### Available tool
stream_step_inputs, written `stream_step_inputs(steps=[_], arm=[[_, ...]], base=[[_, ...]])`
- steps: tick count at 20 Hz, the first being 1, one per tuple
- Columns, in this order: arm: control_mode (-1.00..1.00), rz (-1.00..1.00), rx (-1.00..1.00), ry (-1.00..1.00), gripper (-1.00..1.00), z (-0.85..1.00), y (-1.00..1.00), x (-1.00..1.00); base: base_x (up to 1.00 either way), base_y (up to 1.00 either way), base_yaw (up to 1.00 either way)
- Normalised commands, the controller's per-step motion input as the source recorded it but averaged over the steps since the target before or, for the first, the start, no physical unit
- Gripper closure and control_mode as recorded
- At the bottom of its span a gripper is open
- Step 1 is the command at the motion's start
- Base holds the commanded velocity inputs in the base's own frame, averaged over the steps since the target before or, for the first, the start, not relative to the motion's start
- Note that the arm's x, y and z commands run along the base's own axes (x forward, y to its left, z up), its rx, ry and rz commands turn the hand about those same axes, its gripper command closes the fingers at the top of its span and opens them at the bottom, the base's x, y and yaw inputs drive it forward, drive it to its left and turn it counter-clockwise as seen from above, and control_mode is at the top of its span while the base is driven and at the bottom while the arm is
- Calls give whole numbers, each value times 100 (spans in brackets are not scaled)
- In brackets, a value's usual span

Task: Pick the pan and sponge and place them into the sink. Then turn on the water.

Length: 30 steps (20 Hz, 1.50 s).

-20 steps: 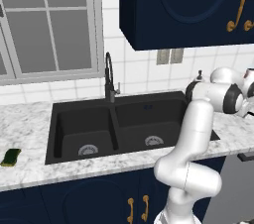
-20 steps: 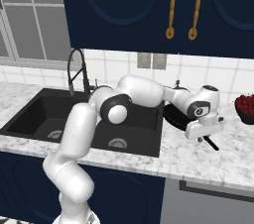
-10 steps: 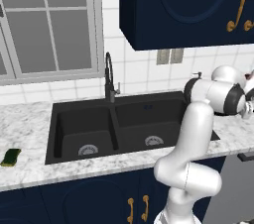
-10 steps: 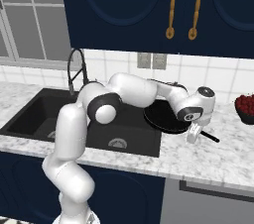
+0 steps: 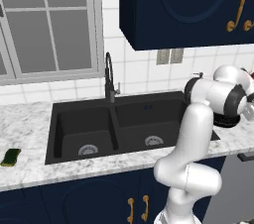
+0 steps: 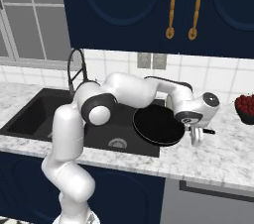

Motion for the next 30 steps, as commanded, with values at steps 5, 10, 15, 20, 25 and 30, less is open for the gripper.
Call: stream_step_inputs(steps=[5,10,15,20,25,30], arm=[[-100,23,5,15,100,42,16,24],[-100,0,0,3,100,0,0,2],[-100,-1,-4,-3,100,-16,23,12],[-100,-5,-14,-6,100,-33,52,14],[-100,-10,-24,-1,100,-25,70,6],[-100,-12,-20,0,100,-4,76,9]], base=[[0,0,0],[0,0,0],[0,0,0],[0,0,0],[0,0,0],[0,0,0]])
